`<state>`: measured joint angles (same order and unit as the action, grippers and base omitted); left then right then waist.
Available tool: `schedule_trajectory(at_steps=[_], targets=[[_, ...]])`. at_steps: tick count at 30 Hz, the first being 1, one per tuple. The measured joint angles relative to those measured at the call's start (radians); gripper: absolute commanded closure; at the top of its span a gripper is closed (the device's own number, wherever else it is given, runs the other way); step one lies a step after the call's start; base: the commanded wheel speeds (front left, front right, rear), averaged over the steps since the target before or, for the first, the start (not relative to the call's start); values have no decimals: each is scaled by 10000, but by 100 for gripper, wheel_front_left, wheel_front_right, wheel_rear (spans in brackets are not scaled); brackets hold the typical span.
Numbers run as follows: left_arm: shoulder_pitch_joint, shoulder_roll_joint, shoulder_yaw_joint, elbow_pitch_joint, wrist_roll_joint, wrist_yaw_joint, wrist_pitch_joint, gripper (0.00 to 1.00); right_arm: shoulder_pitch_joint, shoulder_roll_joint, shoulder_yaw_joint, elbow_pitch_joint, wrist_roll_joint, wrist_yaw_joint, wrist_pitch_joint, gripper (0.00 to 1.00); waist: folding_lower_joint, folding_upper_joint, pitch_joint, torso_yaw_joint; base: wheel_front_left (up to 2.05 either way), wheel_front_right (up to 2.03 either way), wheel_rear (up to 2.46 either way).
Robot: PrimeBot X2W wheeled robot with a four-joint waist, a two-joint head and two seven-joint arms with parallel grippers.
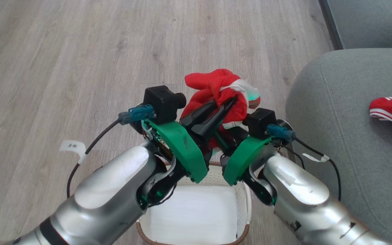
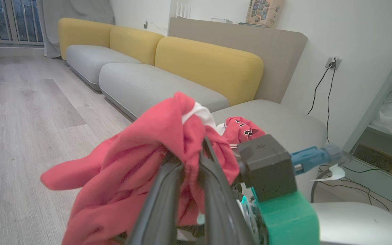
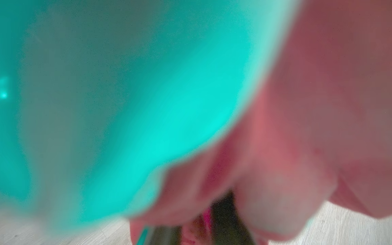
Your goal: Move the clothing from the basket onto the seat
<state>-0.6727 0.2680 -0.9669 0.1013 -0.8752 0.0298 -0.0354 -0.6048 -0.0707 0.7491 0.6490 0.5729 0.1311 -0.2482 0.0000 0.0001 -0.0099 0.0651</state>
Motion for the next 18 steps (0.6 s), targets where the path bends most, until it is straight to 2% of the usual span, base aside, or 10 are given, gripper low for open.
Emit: schedule_trajectory(at_steps=[7, 13, 18], targets=[[0, 59, 59, 65, -2, 21, -102, 100, 79, 4, -378, -393, -221, 0, 0, 100, 0, 0, 33, -103, 0, 0, 0], [7, 188, 142, 247, -67, 71, -190, 100, 716, -6, -1076, -694, -468, -2, 0, 100, 0, 0, 66, -179, 0, 0, 0], [53, 407, 259, 372, -94, 148, -286, 100, 1171, -71, -1941, -1438, -779, 0, 0, 100, 0, 0, 88, -305, 0, 0, 0]])
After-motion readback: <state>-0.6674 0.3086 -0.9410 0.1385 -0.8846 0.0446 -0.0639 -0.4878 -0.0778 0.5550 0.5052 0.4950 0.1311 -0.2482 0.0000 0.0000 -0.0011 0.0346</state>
